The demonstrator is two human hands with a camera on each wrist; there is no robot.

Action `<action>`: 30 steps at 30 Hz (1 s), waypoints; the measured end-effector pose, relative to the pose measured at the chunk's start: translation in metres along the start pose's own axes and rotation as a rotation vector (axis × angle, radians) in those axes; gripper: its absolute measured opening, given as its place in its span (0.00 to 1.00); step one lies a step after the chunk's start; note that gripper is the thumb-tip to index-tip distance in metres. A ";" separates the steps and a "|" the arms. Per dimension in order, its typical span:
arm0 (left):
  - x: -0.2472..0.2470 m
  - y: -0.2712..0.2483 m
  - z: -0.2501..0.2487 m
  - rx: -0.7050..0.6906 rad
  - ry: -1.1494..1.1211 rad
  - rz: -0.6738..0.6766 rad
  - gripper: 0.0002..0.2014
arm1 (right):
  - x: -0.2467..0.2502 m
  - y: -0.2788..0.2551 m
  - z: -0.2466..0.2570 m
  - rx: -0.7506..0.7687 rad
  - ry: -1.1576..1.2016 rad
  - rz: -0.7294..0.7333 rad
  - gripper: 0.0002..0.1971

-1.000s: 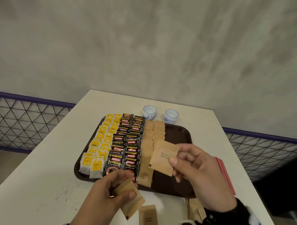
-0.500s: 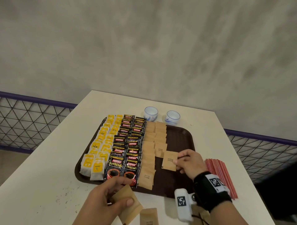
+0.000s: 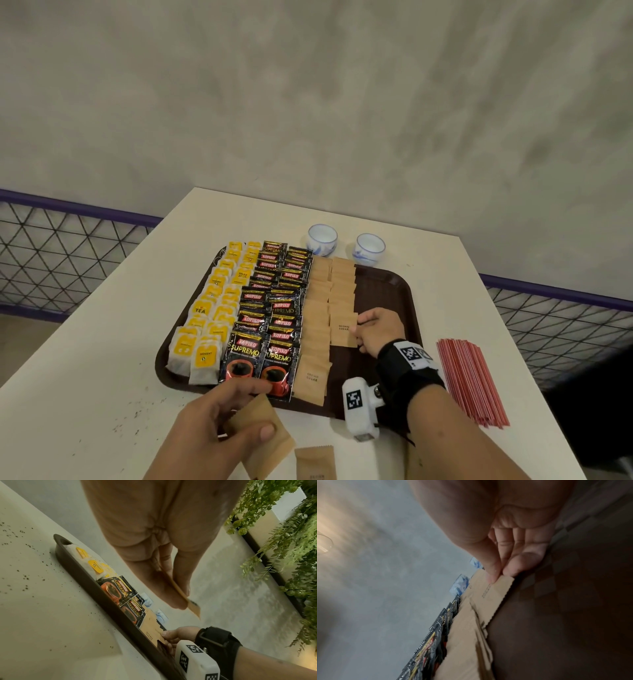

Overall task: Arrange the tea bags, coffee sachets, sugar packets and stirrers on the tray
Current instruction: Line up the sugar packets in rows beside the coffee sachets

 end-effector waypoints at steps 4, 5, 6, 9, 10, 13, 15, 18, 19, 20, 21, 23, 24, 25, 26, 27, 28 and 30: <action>-0.001 0.002 0.001 0.013 -0.001 -0.001 0.25 | 0.001 0.001 0.000 -0.008 -0.010 0.006 0.10; -0.001 0.002 0.001 0.012 -0.003 -0.001 0.25 | 0.001 0.001 0.000 -0.009 -0.005 0.019 0.10; -0.001 0.002 0.001 0.011 -0.002 0.000 0.25 | 0.001 0.000 0.001 -0.010 -0.002 0.037 0.10; 0.000 0.002 0.003 0.005 0.012 -0.006 0.26 | 0.002 -0.003 0.004 0.001 0.012 0.079 0.09; 0.000 0.002 0.004 0.008 0.018 -0.009 0.26 | 0.002 -0.003 0.005 0.005 0.011 0.083 0.09; -0.002 0.002 0.004 0.009 0.031 0.003 0.27 | 0.002 -0.003 0.006 -0.001 -0.022 0.052 0.10; -0.002 0.002 0.001 0.003 0.030 0.008 0.27 | 0.003 -0.005 0.006 -0.019 -0.048 0.018 0.10; -0.002 0.001 -0.001 -0.007 0.029 0.013 0.27 | 0.003 -0.007 0.008 -0.011 -0.098 -0.016 0.10; -0.002 0.000 -0.001 -0.008 0.025 0.013 0.27 | 0.003 -0.008 0.009 -0.002 -0.113 -0.027 0.10; -0.001 0.000 -0.002 -0.008 0.021 0.012 0.27 | 0.003 -0.008 0.011 0.005 -0.135 -0.030 0.10; -0.001 -0.001 -0.003 -0.006 0.016 0.010 0.27 | 0.003 -0.007 0.011 0.011 -0.163 -0.028 0.09; 0.000 -0.001 -0.004 -0.003 0.010 0.000 0.26 | 0.005 -0.009 0.013 0.004 -0.229 -0.018 0.05; 0.001 -0.001 -0.004 -0.002 0.010 -0.006 0.26 | 0.007 -0.010 0.014 0.005 -0.255 -0.022 0.06; 0.002 -0.002 -0.004 -0.003 0.013 -0.011 0.26 | 0.009 -0.011 0.015 0.012 -0.268 -0.026 0.07; 0.002 -0.002 -0.004 -0.005 0.017 -0.013 0.26 | 0.009 -0.011 0.016 0.017 -0.271 -0.028 0.06; 0.002 -0.002 -0.004 -0.007 0.023 -0.014 0.26 | 0.009 -0.012 0.016 0.021 -0.277 -0.025 0.03; 0.002 -0.002 -0.004 -0.007 0.028 -0.013 0.27 | 0.009 -0.013 0.017 0.036 -0.276 -0.027 0.04; 0.001 -0.002 -0.004 -0.005 0.034 -0.008 0.28 | 0.007 -0.012 0.018 0.058 -0.285 -0.017 0.12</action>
Point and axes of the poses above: each hand's wrist, its own y-axis towards the middle knuckle, its own x-axis out of the back of the hand, z = x × y, the point moved 7 cm from there along y, towards the middle knuckle, and after that the axes turned 11 degrees about -z, right-handed, at the moved point
